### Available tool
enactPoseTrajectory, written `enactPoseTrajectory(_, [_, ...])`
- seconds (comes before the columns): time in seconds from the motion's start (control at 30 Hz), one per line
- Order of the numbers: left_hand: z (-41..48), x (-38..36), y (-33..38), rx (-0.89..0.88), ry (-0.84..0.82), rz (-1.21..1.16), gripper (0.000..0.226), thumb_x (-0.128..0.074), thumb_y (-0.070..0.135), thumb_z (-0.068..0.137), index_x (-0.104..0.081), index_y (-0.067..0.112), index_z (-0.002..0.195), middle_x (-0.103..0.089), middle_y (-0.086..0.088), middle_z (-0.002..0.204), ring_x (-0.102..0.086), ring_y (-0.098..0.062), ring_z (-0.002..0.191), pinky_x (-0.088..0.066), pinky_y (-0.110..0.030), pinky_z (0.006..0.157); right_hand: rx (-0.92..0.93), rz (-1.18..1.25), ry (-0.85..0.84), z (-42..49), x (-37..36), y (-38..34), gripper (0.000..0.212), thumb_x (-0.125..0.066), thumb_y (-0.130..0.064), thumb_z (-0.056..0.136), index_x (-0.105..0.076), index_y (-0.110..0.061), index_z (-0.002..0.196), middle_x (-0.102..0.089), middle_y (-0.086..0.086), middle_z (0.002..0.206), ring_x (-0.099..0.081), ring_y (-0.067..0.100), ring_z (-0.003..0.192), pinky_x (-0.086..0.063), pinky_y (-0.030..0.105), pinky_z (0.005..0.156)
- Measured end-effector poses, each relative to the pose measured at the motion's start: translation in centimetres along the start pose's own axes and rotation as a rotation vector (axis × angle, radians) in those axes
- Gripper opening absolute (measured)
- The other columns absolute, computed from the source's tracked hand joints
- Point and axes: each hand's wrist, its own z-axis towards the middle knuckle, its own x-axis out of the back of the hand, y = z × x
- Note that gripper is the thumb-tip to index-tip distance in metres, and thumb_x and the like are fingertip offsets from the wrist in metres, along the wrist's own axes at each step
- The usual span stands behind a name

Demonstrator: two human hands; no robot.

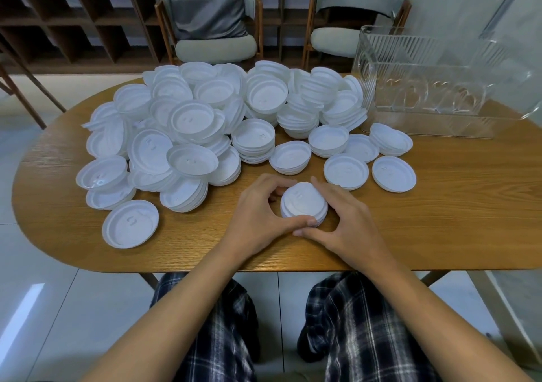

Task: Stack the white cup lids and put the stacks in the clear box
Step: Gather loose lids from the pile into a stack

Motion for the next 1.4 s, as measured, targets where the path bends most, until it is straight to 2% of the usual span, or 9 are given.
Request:
enactPoseTrajectory(0.1, [0.1, -0.1, -0.1, 0.002, -0.005, 0.010, 0.070, -0.094, 0.056, 0.064, -0.071, 0.022, 0.121, -0.065, 0.013, 0.112, -0.062, -0.002, 0.105, -0.045, -0.010, 0.087, -0.004, -0.016, -0.004, -0.1, 0.0, -0.1, 0.105, -0.085, -0.061, 0.073, -0.041, -0.023, 0.160, -0.049, -0.009, 0.155, -0.038, 0.000, 0.145, -0.025, 0.009, 0.115])
enactPoseTrajectory(0.2, [0.1, -0.1, -0.1, 0.000, -0.019, 0.019, 0.068, -0.091, 0.057, 0.069, -0.070, 0.022, 0.123, -0.064, 0.013, 0.114, -0.061, -0.001, 0.106, -0.047, -0.012, 0.089, -0.003, -0.036, -0.009, 0.0, -0.1, 0.0, 0.104, -0.081, -0.062, 0.075, -0.039, -0.020, 0.161, -0.050, -0.007, 0.155, -0.037, 0.002, 0.146, -0.025, 0.013, 0.114])
enactPoseTrajectory(0.37, [0.1, -0.1, 0.0, 0.004, -0.021, 0.014, 0.061, -0.091, 0.050, 0.074, -0.070, 0.021, 0.123, -0.063, 0.011, 0.114, -0.060, 0.000, 0.106, -0.046, -0.011, 0.088, 0.012, -0.093, -0.035, -0.1, -0.1, 0.2, 0.104, -0.072, -0.067, 0.080, -0.033, -0.018, 0.163, -0.047, -0.004, 0.157, -0.033, 0.001, 0.146, -0.018, 0.002, 0.110])
enactPoseTrajectory(0.6, [0.2, -0.3, -0.1, 0.013, -0.038, 0.032, 0.063, -0.094, 0.048, 0.072, -0.068, 0.022, 0.123, -0.060, 0.012, 0.117, -0.058, 0.000, 0.106, -0.044, -0.010, 0.088, 0.033, -0.155, -0.042, -0.2, -0.2, 0.1, 0.101, -0.065, -0.067, 0.085, -0.031, -0.013, 0.163, -0.047, 0.002, 0.158, -0.037, 0.010, 0.148, -0.032, 0.023, 0.112])
enactPoseTrajectory(0.73, [0.3, -0.4, -0.1, -0.038, -0.006, 0.038, 0.046, -0.083, 0.045, 0.086, -0.070, 0.020, 0.121, -0.062, 0.011, 0.114, -0.060, -0.004, 0.105, -0.047, -0.014, 0.088, 0.042, -0.147, -0.012, -0.3, -0.2, -0.1, 0.096, -0.068, -0.064, 0.086, -0.036, -0.013, 0.161, -0.050, 0.000, 0.156, -0.039, 0.009, 0.146, -0.035, 0.023, 0.112])
enactPoseTrajectory(0.83, [1.1, -0.2, -0.4, -0.109, 0.138, 0.103, 0.024, -0.068, 0.028, 0.101, -0.072, 0.015, 0.122, -0.067, 0.007, 0.118, -0.062, -0.007, 0.110, -0.050, -0.023, 0.093, 0.029, -0.134, 0.016, -0.2, -0.2, -0.2, 0.092, -0.075, -0.055, 0.087, -0.038, -0.014, 0.160, -0.049, -0.001, 0.156, -0.039, 0.009, 0.146, -0.035, 0.026, 0.115])
enactPoseTrajectory(1.0, [3.4, -0.7, -2.0, -0.177, 0.166, 0.307, 0.035, -0.066, 0.008, 0.100, -0.068, 0.012, 0.135, -0.071, -0.004, 0.130, -0.063, -0.020, 0.125, -0.050, -0.034, 0.106, -0.015, -0.102, 0.043, 0.0, -0.2, -0.2, 0.091, -0.080, -0.041, 0.086, -0.034, -0.021, 0.162, -0.046, -0.011, 0.153, -0.035, 0.002, 0.143, -0.023, 0.008, 0.109])
enactPoseTrajectory(1.1, [4.0, -0.9, -2.0, -0.207, 0.155, 0.324, 0.032, -0.071, 0.007, 0.097, -0.072, 0.011, 0.130, -0.076, -0.006, 0.117, -0.069, -0.024, 0.111, -0.056, -0.038, 0.095, -0.003, -0.081, 0.046, 0.1, -0.2, -0.1, 0.085, -0.081, -0.038, 0.085, -0.041, -0.023, 0.158, -0.048, -0.011, 0.152, -0.037, 0.003, 0.143, -0.029, 0.017, 0.115])
enactPoseTrajectory(1.4, [2.9, 0.0, -1.5, -0.190, 0.275, 0.200, 0.023, -0.080, 0.007, 0.091, -0.077, 0.009, 0.114, -0.076, 0.000, 0.102, -0.069, -0.010, 0.094, -0.046, -0.009, 0.088, 0.017, -0.079, 0.061, 0.1, -0.2, 0.1, 0.082, -0.082, -0.047, 0.085, -0.049, -0.019, 0.154, -0.046, -0.010, 0.154, -0.037, 0.003, 0.145, -0.031, 0.023, 0.120])
